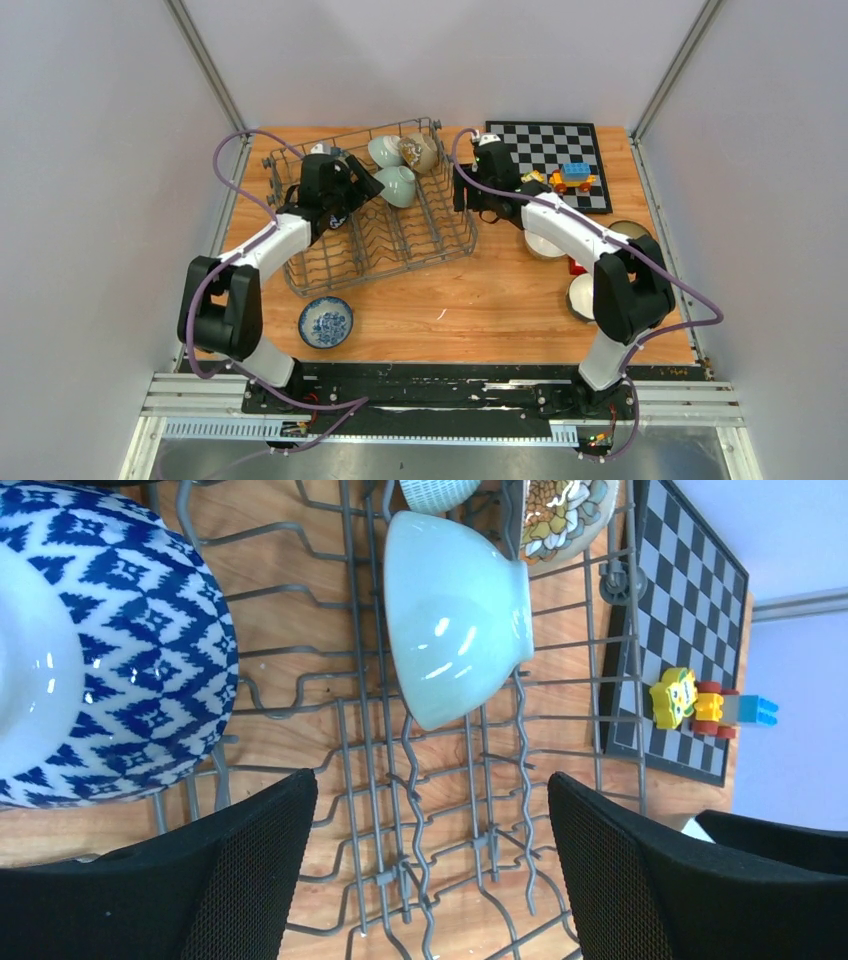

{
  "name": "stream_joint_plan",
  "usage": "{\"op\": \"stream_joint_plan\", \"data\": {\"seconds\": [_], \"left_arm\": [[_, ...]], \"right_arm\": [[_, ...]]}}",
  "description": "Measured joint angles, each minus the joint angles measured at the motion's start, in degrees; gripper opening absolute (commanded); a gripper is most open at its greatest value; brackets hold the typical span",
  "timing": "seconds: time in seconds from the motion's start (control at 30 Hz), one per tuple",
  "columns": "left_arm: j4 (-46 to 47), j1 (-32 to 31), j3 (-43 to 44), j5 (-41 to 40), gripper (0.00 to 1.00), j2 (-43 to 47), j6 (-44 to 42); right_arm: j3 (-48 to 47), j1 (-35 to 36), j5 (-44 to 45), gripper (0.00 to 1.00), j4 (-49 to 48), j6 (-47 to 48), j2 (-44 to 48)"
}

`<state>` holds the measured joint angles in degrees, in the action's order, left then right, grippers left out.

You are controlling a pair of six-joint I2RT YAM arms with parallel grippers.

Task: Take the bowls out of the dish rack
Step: Move the dish rack to the center of the board.

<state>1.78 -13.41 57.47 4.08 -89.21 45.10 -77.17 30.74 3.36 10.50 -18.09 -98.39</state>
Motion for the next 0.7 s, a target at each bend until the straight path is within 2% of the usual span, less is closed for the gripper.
{"op": "stream_joint_plan", "data": {"seconds": [0.2, 0.37, 0.5, 0.7], "left_arm": [[-0.68, 0.13, -2.19, 0.94, 0.87, 4.39, 0.37], [-5.44, -0.28, -5.79, -0.35, 0.90, 15.10, -0.76], [-9.70, -0.68, -8.28, -1.90, 0.90, 23.54, -2.36], [-16.04, -0.68, -14.99, -3.15, 0.91, 32.94, -3.39]], "right_arm": [[2.38, -0.42, 1.64, 0.68, 1.60, 0.46, 0.11], [6.08, -0.37, 1.60, 0.68, 2.05, -0.04, 3.26], [7.04, -0.37, 1.57, 0.62, 2.25, -0.48, 4.70], [8.13, -0.37, 1.31, 0.58, 3.76, -1.14, 3.91]]}}
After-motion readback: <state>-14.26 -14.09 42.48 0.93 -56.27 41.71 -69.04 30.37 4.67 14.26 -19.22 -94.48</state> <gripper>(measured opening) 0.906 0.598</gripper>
